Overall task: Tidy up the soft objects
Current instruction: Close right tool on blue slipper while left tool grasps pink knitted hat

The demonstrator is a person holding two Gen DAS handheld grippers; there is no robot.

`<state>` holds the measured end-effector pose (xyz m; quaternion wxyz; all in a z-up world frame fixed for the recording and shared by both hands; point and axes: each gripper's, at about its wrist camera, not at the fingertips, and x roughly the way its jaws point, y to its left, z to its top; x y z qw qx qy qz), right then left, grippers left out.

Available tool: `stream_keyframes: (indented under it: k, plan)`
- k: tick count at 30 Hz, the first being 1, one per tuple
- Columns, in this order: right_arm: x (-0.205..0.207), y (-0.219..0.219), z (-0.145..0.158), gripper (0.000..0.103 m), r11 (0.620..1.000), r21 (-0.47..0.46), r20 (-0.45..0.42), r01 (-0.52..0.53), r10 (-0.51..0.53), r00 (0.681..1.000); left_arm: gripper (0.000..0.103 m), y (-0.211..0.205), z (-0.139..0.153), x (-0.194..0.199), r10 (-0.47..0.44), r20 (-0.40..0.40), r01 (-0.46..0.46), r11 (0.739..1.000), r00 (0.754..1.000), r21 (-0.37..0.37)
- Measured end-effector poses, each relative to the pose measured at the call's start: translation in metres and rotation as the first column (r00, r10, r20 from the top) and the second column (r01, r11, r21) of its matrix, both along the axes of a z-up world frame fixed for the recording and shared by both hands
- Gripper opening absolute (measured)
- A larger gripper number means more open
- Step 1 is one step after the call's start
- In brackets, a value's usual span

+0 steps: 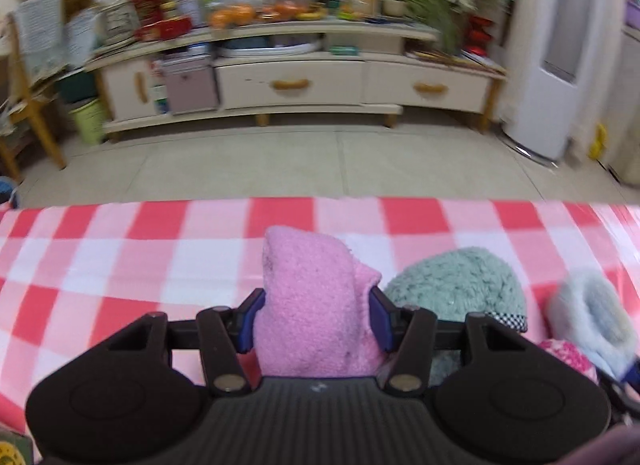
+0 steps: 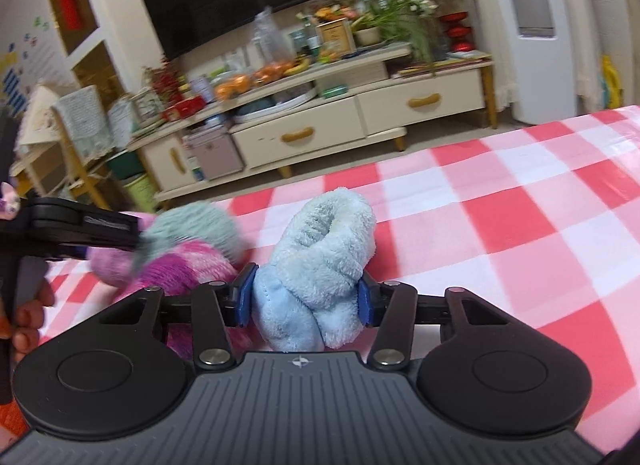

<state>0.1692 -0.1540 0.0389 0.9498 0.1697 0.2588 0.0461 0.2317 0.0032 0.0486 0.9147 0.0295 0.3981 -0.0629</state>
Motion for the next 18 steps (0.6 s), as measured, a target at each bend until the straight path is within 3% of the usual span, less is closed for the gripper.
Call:
stream_keyframes:
  k: [6,18]
  plan:
    - [-0.004,-0.002,-0.002,0.058,0.994,0.059,-0.004,-0.088,0.088,0.996,0.052,-0.016,-0.001,-0.019,-0.081,0.007,0.08,0.996,0.997,0.026]
    - [-0.054,0.007,0.001,0.058,0.988,-0.046,-0.004,-0.145,0.145,0.989,0.051,-0.009,0.0,-0.084,-0.102,-0.009,0.102,0.994,0.995,0.034]
